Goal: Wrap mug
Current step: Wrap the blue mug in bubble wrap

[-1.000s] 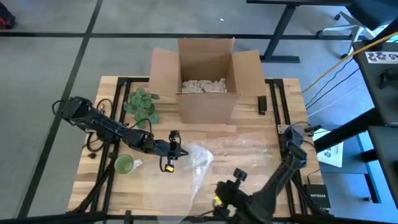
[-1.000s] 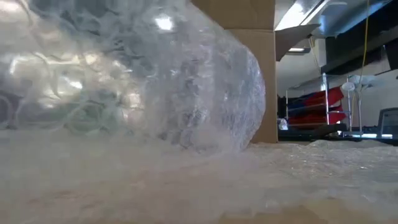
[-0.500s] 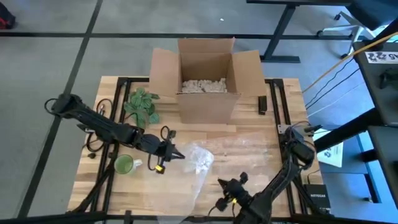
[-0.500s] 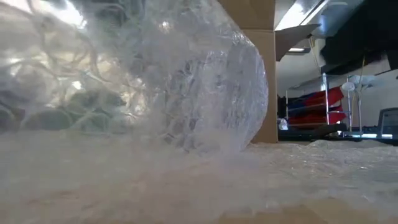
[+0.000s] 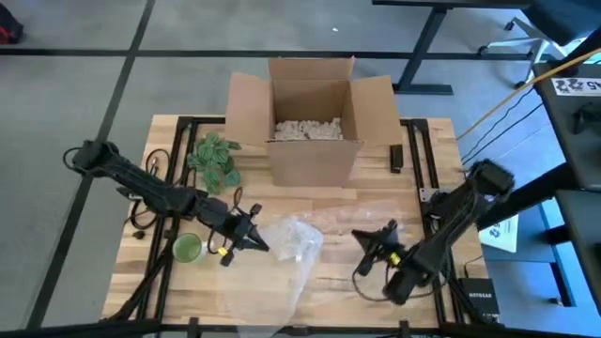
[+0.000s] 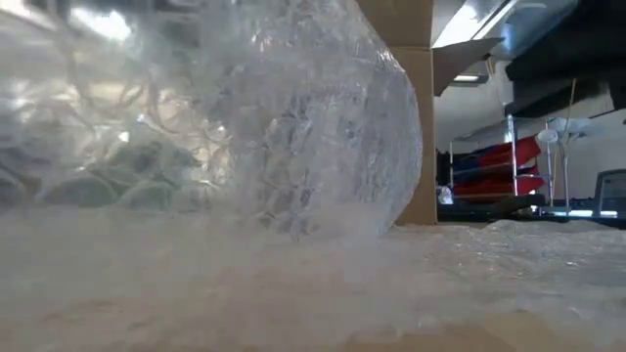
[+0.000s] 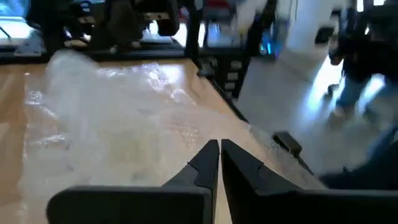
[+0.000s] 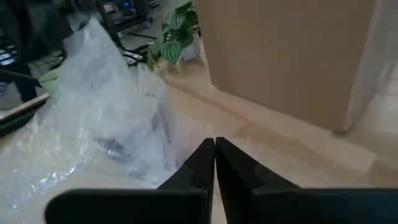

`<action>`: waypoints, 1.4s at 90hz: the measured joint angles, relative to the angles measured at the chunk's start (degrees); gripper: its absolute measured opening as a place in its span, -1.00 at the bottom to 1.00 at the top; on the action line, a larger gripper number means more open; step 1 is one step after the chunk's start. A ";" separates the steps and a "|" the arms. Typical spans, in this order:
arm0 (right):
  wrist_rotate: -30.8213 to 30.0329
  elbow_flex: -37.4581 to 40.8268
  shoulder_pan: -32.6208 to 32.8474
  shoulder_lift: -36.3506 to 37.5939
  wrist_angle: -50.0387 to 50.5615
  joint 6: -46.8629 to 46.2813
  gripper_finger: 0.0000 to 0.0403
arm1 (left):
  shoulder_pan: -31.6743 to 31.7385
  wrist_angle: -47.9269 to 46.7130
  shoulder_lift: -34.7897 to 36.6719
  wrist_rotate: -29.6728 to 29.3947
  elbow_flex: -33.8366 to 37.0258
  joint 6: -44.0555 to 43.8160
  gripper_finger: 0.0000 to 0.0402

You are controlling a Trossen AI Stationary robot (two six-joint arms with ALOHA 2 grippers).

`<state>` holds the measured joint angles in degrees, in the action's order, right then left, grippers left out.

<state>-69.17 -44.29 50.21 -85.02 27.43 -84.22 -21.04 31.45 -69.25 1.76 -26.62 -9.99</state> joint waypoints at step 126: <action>31.75 14.16 -18.86 14.42 -37.38 45.85 -1.00 | -28.00 -30.45 -7.35 -33.67 -10.22 -25.93 -0.99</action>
<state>-37.43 -30.13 31.35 -70.61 -9.95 -38.37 -49.04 1.01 -76.61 -31.91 -36.84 -35.93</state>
